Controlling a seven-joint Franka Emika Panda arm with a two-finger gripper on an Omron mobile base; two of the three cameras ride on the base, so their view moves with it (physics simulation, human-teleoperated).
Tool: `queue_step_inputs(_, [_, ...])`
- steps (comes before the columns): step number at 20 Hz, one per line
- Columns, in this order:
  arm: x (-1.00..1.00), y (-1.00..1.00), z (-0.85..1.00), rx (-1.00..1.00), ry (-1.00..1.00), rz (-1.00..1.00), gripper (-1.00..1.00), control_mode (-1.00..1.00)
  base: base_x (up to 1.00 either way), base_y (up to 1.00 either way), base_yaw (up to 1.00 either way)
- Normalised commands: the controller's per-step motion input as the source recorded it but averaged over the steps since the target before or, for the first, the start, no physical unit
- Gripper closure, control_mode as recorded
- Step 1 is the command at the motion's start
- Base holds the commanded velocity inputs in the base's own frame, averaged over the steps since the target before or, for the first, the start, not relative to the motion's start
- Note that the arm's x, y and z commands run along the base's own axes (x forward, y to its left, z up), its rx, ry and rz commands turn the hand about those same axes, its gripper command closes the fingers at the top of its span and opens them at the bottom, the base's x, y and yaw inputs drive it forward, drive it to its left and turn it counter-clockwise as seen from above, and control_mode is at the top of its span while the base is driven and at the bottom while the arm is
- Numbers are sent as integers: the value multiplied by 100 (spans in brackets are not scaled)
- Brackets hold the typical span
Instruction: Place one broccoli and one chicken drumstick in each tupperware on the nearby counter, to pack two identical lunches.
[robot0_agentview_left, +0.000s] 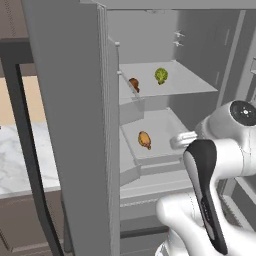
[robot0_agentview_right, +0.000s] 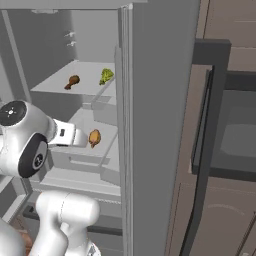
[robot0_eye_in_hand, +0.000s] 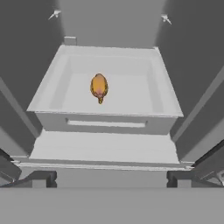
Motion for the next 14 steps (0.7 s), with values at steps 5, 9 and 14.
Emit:
queue_step_inputs(5, [8, 27, -29, 15, -11, 0, -100, -100, 0, 0, 0])
queue_step_inputs(9, [30, 16, -27, 8, -2, 0, -100, -100, 0, 0, 0])
queue_step_inputs(14, [16, 0, -36, 0, -14, 0, -100, -100, 0, 0, 0])
